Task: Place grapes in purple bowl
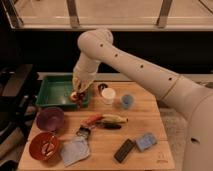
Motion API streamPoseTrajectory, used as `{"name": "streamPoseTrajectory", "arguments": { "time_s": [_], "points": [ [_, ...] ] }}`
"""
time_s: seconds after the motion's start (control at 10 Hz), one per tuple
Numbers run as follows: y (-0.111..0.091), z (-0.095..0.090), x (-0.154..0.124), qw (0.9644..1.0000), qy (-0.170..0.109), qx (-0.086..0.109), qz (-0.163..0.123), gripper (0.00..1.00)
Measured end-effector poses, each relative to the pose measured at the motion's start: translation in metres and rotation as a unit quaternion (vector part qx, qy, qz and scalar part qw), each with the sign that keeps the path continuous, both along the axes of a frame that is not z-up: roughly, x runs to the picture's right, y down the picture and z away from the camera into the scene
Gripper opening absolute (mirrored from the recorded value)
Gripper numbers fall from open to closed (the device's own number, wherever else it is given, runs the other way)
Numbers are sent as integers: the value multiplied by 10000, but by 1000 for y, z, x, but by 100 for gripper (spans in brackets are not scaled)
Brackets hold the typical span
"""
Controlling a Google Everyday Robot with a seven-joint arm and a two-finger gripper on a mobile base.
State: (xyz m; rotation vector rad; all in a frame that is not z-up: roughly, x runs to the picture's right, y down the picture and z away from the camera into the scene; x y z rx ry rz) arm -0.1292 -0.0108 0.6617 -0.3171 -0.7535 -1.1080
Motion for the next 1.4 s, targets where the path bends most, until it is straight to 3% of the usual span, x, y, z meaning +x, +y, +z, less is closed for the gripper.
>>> {"name": "streamPoseTrajectory", "arguments": {
  "time_s": [0.2, 0.5, 0.9, 1.1, 1.4],
  "points": [
    [-3, -7, -48, 9987, -455, 156, -145, 9],
    [5, -12, -105, 9930, -1107, 227, -341, 39],
    [22, -4, -126, 9863, -1626, -52, -255, 77],
    [34, 5, -133, 9837, -1770, -267, -180, 80],
    [34, 6, -131, 9834, -1781, -299, -149, 80]
  ]
}}
